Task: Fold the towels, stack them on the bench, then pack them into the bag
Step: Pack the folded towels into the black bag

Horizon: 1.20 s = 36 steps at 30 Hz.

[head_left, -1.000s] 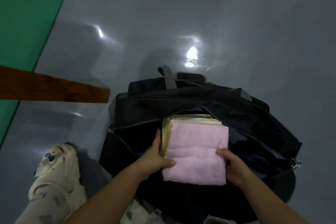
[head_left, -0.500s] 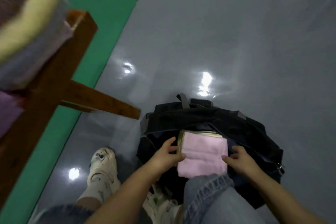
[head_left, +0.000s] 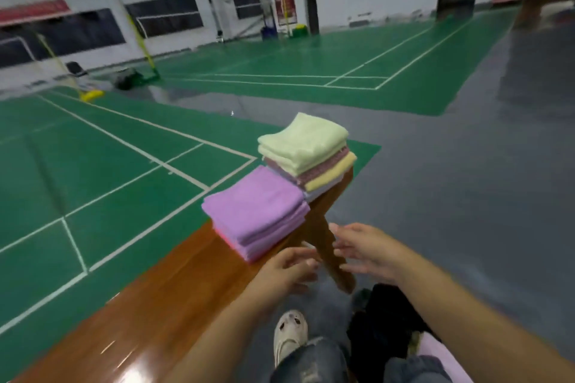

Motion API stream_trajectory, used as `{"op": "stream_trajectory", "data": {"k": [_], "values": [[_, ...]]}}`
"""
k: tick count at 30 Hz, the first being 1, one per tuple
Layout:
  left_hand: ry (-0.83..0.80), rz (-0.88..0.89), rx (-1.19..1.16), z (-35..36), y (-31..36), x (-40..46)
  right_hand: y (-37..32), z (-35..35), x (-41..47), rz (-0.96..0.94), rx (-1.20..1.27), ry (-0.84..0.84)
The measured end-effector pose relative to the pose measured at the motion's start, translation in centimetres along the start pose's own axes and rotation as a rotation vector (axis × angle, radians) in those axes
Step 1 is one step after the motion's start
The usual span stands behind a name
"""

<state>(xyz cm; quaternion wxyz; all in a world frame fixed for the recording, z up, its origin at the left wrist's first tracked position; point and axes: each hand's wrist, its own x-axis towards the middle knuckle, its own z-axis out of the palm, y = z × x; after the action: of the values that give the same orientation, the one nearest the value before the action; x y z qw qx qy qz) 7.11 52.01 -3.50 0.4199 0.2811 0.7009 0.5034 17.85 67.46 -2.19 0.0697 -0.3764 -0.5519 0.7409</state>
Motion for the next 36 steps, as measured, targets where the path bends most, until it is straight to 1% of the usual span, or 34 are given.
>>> {"op": "stream_trajectory", "data": {"k": [2,4,6,9,12,13,15,18,20,24,26,30,34,36], "values": [[0.131,0.003,-0.114,-2.7,-0.2,-2.0,-1.7,3.2,-0.5,0.103,0.180,-0.081],[0.281,0.004,-0.246,-5.0,-0.8,-3.0,-2.4,6.1,-0.3,0.165,0.277,-0.113],[0.396,0.009,-0.276,-6.8,-1.3,-3.3,-2.4,8.6,0.0,0.201,0.332,-0.125],[0.470,-0.024,-0.321,-8.2,-2.1,-2.9,-1.7,11.8,1.0,0.258,0.400,-0.142],[0.594,-0.104,-0.518,-9.7,-2.8,-0.8,-0.9,13.9,2.9,0.310,0.499,-0.155],[0.607,-0.149,-0.599,-10.2,-3.0,0.2,-0.5,14.4,4.1,0.328,0.528,-0.154],[0.541,-0.239,-0.727,-10.9,-2.7,1.6,0.0,15.2,5.8,0.333,0.553,-0.137],[0.423,-0.305,-0.850,-11.9,-2.3,3.6,0.6,16.0,8.4,0.330,0.569,-0.123],[0.382,-0.327,-0.829,-12.6,-1.7,4.5,0.7,16.1,9.4,0.328,0.565,-0.133],[0.403,-0.406,-0.783,-13.7,-1.8,6.5,1.3,16.3,10.9,0.346,0.493,-0.056],[0.414,-0.407,-0.786,-13.9,-2.0,7.3,1.7,16.5,11.3,0.337,0.454,-0.031],[0.407,-0.340,-0.824,-13.6,-2.0,8.3,1.7,16.3,11.3,0.323,0.441,-0.036],[0.376,-0.286,-0.836,-12.8,-1.1,8.2,1.4,16.2,11.2,0.329,0.476,-0.042],[0.377,-0.291,-0.815,-12.8,-0.9,8.2,1.4,16.2,11.2,0.331,0.493,-0.042]]}}
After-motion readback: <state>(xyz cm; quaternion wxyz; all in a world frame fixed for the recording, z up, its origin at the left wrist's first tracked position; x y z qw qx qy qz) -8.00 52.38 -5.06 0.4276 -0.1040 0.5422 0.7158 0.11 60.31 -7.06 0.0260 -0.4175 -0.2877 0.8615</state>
